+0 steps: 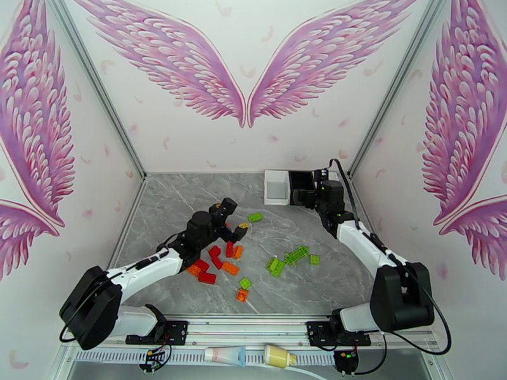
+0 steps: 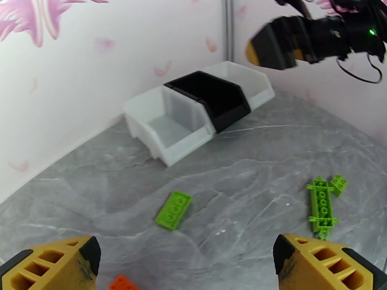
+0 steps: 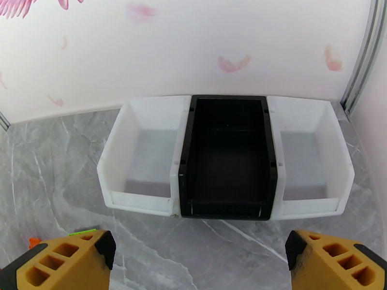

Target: Sort the legos into containers by color

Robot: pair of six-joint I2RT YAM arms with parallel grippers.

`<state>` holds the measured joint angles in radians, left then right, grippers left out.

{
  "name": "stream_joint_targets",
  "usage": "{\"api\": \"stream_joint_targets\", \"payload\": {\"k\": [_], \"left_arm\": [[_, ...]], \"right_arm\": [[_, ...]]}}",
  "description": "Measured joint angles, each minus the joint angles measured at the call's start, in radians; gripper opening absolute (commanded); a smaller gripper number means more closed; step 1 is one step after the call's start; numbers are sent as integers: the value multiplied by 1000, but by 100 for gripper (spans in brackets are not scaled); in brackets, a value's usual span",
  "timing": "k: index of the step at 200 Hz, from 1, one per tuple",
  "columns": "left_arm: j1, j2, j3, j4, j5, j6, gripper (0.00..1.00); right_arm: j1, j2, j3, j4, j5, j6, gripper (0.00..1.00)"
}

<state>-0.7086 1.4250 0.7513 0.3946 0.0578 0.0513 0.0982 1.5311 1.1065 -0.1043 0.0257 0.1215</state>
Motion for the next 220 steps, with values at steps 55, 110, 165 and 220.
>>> {"api": "stream_joint_targets", "payload": {"k": [55,110,165,220], "left_arm": [[-103,101,76,34,-15,-54,99],[-105,114,81,36,-18,-71,99],[-106,119,82,35,-31,-78,99],[-106,123,82,30,-43,-78,99]], "right_arm": [[0,276,310,-214,8,62,90],[5,491,564,-338,7,140,72],[44,638,709,-442,8,192,60],[74,725,824,-537,16,226,37]]}}
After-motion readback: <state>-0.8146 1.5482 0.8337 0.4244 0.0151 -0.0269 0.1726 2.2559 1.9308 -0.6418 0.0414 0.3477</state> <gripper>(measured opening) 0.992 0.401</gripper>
